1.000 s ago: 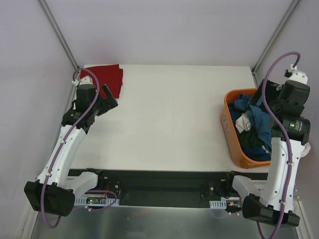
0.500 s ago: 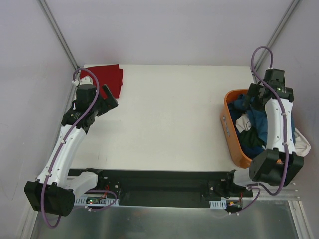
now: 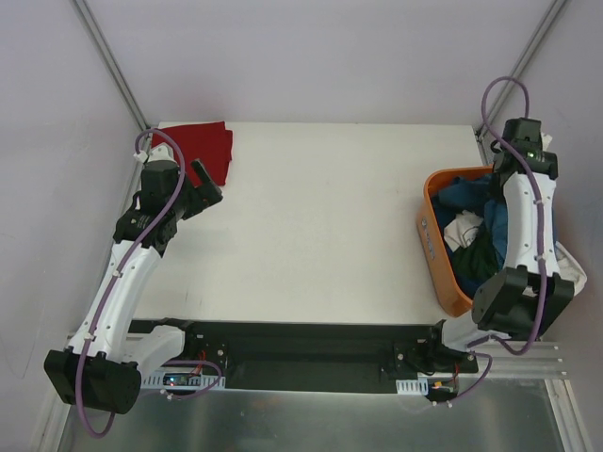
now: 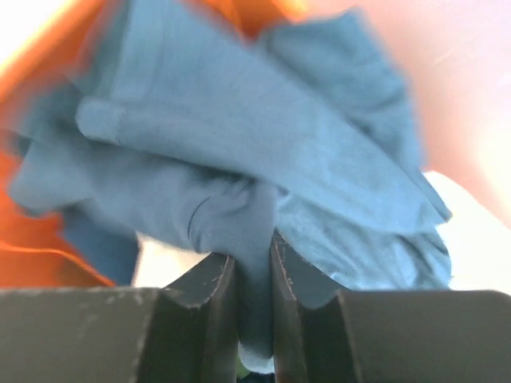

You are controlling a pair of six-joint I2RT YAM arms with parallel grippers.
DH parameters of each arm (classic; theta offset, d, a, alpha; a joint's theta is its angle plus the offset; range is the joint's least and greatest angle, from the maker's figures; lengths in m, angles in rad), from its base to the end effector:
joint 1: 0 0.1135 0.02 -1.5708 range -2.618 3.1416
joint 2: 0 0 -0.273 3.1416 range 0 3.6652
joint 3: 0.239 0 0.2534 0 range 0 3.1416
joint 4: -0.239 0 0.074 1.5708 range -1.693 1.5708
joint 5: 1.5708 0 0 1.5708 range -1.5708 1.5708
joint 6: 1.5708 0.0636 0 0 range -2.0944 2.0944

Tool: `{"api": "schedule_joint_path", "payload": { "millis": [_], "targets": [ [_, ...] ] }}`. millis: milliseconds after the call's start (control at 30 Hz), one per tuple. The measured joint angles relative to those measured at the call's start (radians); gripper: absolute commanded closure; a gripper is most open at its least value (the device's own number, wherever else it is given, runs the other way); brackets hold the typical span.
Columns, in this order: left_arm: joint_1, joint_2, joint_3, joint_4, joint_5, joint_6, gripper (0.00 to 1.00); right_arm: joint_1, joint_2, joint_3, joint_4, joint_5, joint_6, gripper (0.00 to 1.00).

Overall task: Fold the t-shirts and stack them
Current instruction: Grab crumpled tshirt from bin with the right arm

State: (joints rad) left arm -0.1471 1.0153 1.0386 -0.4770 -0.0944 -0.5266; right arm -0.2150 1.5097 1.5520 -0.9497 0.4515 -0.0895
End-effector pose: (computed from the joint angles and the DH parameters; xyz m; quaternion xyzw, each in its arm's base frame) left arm 0.2424 -0.0299 0.3510 -0.1843 0.8272 -0.1372 0.5128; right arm 0.3141 -0.0970 0.3529 0.1305 0.9151 -0.2573 0.2816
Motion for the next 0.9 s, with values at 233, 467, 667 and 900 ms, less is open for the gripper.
{"api": "schedule_joint_path", "payload": {
  "millis": [233,467,667,900],
  "targets": [
    [0.0,-0.001,0.0,0.0,0.001,0.0,0.01,0.0,-0.275,0.142,0.107,-0.027,0.008,0.86],
    [0.0,-0.001,0.0,0.0,0.008,0.0,0.01,0.0,-0.556,0.16,0.374,-0.103,0.007,0.81],
    [0.0,-0.004,0.0,0.0,0.013,0.0,0.01,0.0,-0.486,0.305,0.471,-0.149,-0.029,0.8],
    [0.0,-0.03,0.0,0.0,0.014,-0.001,0.01,0.0,-0.334,0.434,0.458,-0.283,-0.018,0.8]
  ]
}}
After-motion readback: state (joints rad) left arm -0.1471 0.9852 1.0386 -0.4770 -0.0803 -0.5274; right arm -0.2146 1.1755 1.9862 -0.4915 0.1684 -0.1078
